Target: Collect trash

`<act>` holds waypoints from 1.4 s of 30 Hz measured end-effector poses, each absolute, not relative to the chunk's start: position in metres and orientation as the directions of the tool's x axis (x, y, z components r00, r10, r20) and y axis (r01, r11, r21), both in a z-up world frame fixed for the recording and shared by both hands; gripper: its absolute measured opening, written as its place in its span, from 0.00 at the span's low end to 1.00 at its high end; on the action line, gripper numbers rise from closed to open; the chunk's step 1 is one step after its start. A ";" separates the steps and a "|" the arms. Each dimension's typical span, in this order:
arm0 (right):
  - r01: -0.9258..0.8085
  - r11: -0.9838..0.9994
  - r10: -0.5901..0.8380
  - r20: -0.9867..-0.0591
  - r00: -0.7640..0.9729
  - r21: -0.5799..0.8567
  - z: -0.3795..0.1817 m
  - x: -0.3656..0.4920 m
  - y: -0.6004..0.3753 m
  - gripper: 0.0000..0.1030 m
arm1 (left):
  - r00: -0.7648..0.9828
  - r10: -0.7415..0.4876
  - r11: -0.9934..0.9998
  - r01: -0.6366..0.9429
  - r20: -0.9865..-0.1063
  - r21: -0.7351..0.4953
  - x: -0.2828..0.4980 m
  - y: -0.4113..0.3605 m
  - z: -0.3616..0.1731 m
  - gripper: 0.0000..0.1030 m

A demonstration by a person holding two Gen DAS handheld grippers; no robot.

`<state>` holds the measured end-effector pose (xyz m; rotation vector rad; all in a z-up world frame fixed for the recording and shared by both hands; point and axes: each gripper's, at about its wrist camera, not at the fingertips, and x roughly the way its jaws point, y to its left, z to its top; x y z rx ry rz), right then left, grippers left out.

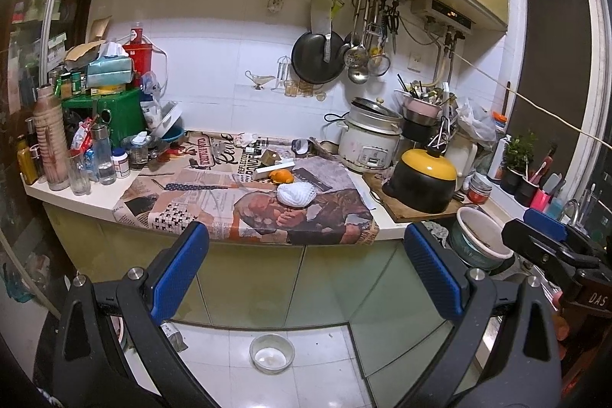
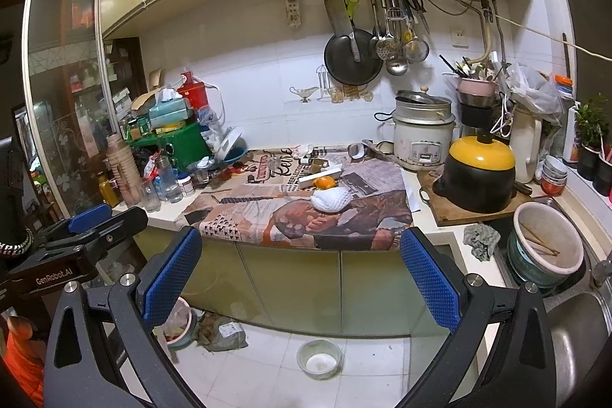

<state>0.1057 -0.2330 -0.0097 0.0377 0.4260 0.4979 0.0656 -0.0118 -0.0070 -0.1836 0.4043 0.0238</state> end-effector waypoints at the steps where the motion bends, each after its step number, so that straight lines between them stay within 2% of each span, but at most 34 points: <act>1: -0.456 0.879 0.473 -0.388 0.791 0.140 -0.010 0.109 -0.235 1.00 | 0.919 -0.012 0.983 -0.061 -0.393 -0.173 0.067 -0.013 -0.007 1.00; 14: -0.412 0.897 0.439 -0.425 0.791 0.159 -0.021 0.159 -0.236 1.00 | 0.911 0.004 0.984 -0.078 -0.412 -0.163 0.126 -0.003 -0.012 1.00; 27: -0.293 0.944 0.329 -0.481 0.813 0.150 -0.043 0.259 -0.196 1.00 | 0.875 -0.043 0.979 -0.059 -0.482 -0.195 0.276 0.070 -0.043 0.99; 37: -0.160 0.972 0.229 -0.568 0.790 0.169 -0.069 0.361 -0.170 1.00 | 0.782 -0.023 0.987 -0.081 -0.623 -0.138 0.417 0.123 -0.086 0.99; 42: -0.121 0.975 0.214 -0.635 0.742 0.187 -0.092 0.411 -0.168 1.00 | 0.714 -0.063 0.986 -0.064 -0.697 -0.154 0.476 0.122 -0.121 0.99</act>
